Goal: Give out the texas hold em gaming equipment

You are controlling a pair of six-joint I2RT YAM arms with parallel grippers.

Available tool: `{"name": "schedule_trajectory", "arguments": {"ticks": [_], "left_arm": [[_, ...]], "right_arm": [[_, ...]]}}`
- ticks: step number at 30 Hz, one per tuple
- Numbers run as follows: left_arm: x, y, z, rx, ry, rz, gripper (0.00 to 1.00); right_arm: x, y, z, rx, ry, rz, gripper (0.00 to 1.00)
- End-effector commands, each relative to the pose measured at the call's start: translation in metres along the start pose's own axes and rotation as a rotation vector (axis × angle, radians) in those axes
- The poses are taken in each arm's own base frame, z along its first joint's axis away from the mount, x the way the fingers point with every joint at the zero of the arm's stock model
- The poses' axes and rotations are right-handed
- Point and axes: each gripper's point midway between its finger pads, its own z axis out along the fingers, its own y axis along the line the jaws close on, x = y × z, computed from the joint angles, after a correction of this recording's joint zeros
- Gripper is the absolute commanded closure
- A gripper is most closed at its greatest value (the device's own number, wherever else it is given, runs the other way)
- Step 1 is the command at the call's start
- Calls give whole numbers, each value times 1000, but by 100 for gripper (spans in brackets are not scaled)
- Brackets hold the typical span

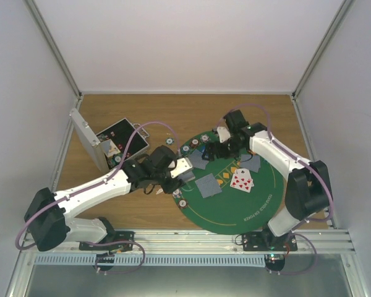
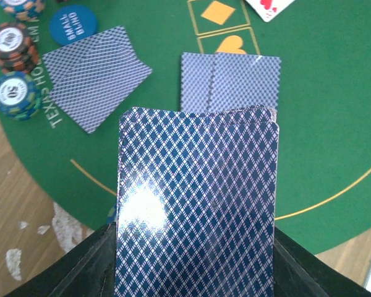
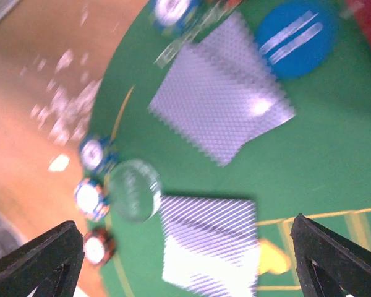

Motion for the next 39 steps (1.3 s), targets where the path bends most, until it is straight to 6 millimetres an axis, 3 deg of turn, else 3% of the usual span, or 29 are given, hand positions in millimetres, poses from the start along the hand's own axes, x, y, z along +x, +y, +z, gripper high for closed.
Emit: {"name": "schedule_trajectory", "arguments": {"ticks": [1, 5, 9, 12, 18, 26, 33, 39], "left_arm": [[-24, -16, -4, 34, -81, 71, 43], [-17, -27, 1, 45, -58, 108, 43], [-15, -31, 3, 44, -50, 121, 43], [-15, -33, 3, 41, -43, 131, 43], [-13, -35, 3, 42, -39, 130, 43], [-8, -33, 7, 30, -31, 124, 43], [-9, -33, 6, 31, -38, 124, 43], [-10, -32, 4, 26, -42, 126, 43]], "right_arm": [[56, 49, 7, -245, 161, 26, 8], [73, 76, 8, -362, 193, 33, 8], [78, 88, 12, -415, 201, 44, 8], [80, 87, 16, -389, 206, 53, 9], [74, 63, 17, -230, 169, 111, 8], [53, 75, -12, -306, 27, 105, 6], [92, 96, 1, -419, 180, 39, 8], [102, 96, 17, -406, 244, 46, 8]]}}
